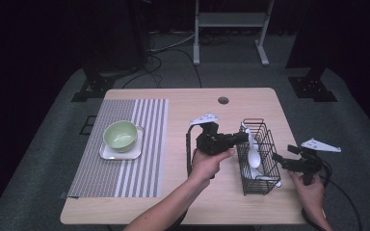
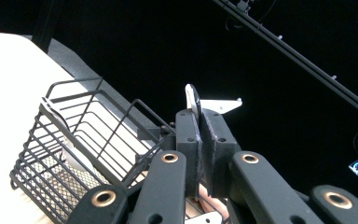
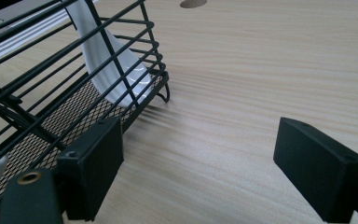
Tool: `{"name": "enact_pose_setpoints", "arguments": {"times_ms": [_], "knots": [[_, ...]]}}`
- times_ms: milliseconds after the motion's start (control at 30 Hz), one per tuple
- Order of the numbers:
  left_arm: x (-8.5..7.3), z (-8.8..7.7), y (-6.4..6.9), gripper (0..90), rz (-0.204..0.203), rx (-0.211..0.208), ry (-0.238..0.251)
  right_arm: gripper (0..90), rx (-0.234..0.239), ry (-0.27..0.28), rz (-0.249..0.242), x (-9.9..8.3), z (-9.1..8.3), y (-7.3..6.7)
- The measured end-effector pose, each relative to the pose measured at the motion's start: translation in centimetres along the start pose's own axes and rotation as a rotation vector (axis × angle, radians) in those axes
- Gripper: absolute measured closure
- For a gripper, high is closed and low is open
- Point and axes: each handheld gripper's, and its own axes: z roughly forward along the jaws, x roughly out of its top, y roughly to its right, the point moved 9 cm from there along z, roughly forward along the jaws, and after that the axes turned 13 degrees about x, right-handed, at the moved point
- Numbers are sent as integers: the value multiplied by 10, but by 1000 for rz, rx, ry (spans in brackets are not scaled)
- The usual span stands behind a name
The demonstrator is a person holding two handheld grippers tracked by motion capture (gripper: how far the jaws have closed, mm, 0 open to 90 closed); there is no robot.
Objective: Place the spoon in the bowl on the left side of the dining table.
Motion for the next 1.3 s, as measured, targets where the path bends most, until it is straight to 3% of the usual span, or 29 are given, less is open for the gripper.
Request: {"name": "enact_pose_setpoints", "arguments": {"times_ms": [367,667,1300], "knots": [[11,-14,-3,865,-29,-7,36,148,-4,-4,3,0,0,0],[15,-26,-12,865,-50,10,53,148,-6,-6,3,-1,1,1],[20,-62,-52,865,-106,83,103,148,-14,-14,4,-1,1,1]]}}
